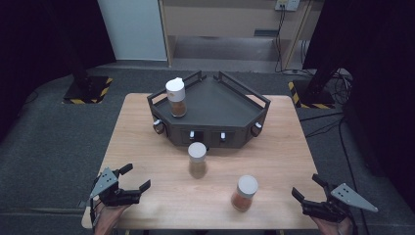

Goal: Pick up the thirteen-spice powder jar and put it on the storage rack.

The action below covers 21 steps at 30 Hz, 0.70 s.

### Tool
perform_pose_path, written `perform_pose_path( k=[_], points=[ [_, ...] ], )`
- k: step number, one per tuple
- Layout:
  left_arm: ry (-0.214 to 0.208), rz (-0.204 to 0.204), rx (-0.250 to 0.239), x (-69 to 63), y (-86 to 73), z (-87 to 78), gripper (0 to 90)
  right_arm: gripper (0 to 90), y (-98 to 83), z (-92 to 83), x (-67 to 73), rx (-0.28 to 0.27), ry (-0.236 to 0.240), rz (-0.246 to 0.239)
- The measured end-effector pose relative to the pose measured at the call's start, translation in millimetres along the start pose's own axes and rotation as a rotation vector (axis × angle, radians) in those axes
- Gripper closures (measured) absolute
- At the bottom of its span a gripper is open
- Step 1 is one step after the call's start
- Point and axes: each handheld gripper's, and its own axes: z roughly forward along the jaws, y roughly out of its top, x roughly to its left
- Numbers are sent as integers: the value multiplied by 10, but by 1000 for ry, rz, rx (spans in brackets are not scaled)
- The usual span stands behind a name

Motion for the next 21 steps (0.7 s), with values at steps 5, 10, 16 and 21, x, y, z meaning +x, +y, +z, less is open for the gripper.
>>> perform_pose_path(
  k=[5, 10, 16, 21],
  points=[
    [-20, 12, -8, 15, -9, 2, 29, 48, -5, 4, -10, 0, -2, 5],
    [-32, 34, 1, 8, 6, 10, 27, 48, -1, 8, -2, 3, -6, 4],
    [-35, 24, -1, 17, -1, 13, 24, 48, -7, 12, -8, 1, -7, 8],
    [-38, 36, -1, 8, 4, 17, 25, 48, -7, 8, -8, 2, -6, 10]
  ],
)
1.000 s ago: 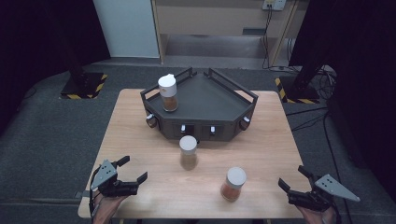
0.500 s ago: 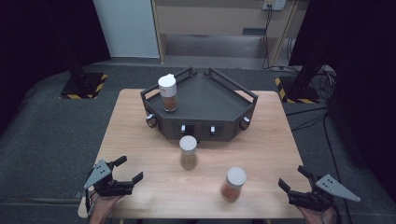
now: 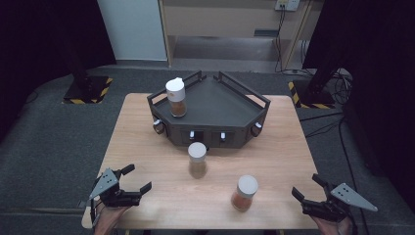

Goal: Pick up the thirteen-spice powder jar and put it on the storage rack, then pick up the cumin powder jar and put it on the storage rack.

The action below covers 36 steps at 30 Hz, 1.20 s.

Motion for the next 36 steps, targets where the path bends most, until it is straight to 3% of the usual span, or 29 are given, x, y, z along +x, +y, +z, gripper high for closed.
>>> perform_pose_path(
  k=[17, 23, 32, 34, 36],
  points=[
    [-7, -1, -1, 0, -3, 4, 25, 48, 3, 0, 9, 1, 1, -5],
    [-10, 21, 8, -9, 9, 19, 25, 47, 7, -6, 12, 1, -4, 2],
    [-5, 1, -2, 12, -17, 0, 25, 52, 83, 3, 78, -12, -21, 1],
    [-7, 11, 6, 3, -5, 9, 24, 52, 103, 2, 51, -26, 10, 39],
    [-10, 17, 8, 0, 0, 17, 25, 51, 155, 12, 70, -24, 17, 45]
  ],
)
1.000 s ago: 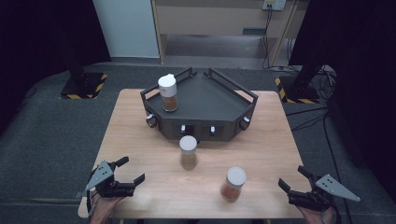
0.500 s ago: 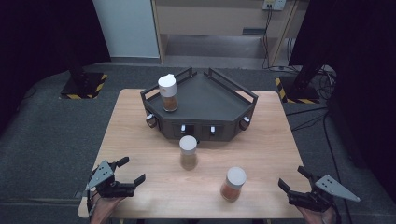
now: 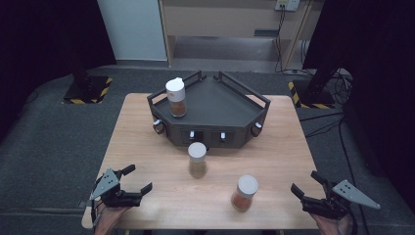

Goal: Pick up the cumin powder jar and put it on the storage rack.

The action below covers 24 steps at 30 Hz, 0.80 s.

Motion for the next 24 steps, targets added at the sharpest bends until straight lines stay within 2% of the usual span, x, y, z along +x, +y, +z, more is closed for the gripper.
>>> perform_pose_path(
  k=[4, 7, 16, 24],
  points=[
    [-3, 1, 0, 2, -1, 2, 24, 51, 85, 28, 62, 8, 6, -7],
    [-1, -1, 0, 4, -3, -4, 25, 49, 136, 65, 68, 9, 31, 21],
    [-3, -1, -1, 3, -2, -1, 24, 50, 371, 180, 193, 16, 65, 0],
    [-4, 1, -3, 3, -6, -2, 24, 50, 543, 314, 288, 32, 124, -19]
  ],
)
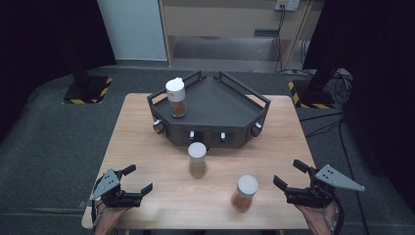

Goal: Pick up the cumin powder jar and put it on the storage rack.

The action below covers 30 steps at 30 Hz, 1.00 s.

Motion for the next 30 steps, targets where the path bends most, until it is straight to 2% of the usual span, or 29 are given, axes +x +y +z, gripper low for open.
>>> perform_pose_path(
  k=[6, 9, 17, 30],
  points=[
    [1, -2, -1, 4, -3, -6, 25, 50, 120, 161, 65, 29, 46, -27],
    [-4, -3, -2, 8, -5, 2, 24, 50, 160, 217, 84, 34, 72, -17],
    [-6, -2, -1, 9, -2, -2, 25, 50, 286, 403, 178, 56, 114, -34],
    [-7, -1, 3, -1, 11, 4, 25, 51, 584, 815, 432, 118, 158, -76]
  ],
)
